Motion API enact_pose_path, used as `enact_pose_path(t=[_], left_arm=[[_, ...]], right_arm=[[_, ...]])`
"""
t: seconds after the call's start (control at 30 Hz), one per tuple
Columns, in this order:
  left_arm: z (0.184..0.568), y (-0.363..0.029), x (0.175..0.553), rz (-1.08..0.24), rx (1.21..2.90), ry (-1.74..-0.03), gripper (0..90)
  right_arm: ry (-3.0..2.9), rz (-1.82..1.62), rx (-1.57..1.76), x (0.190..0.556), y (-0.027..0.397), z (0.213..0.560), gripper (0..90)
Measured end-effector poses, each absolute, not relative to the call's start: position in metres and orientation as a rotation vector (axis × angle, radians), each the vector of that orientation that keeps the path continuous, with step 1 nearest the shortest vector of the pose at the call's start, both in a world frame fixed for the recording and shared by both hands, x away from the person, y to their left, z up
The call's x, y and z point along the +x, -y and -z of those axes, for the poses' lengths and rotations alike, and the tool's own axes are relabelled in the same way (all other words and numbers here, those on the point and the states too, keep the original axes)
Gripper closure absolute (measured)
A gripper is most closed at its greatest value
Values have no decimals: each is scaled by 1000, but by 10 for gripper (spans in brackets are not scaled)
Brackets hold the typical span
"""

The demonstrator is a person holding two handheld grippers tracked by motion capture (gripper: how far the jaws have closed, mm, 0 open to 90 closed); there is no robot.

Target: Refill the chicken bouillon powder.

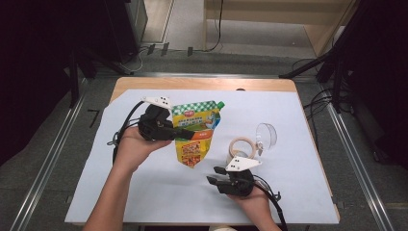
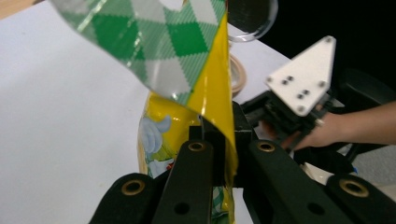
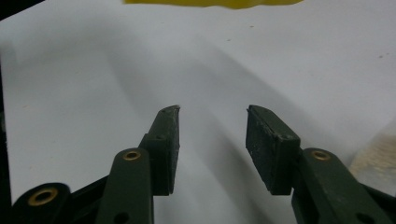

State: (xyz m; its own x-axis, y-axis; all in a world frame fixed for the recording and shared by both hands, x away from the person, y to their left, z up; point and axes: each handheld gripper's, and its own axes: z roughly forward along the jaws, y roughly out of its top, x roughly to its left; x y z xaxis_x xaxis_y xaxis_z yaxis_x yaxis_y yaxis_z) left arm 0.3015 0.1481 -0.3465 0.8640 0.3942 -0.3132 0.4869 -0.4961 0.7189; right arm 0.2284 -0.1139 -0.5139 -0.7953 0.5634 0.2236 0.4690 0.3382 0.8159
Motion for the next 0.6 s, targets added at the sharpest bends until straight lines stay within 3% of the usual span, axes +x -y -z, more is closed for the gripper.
enact_pose_path(t=[0.17, 0.4, 0.6], left_arm=[[341, -141, 293, 170, 2157, -586, 900], [337, -126, 282, 209, 2194, -521, 900], [332, -115, 271, 261, 2216, -464, 900]], right_arm=[[-2460, -1484, 1053, 234, 115, 517, 612], [-2409, -1474, 1043, 233, 113, 514, 761], [-2370, -1483, 1046, 235, 113, 513, 746]])
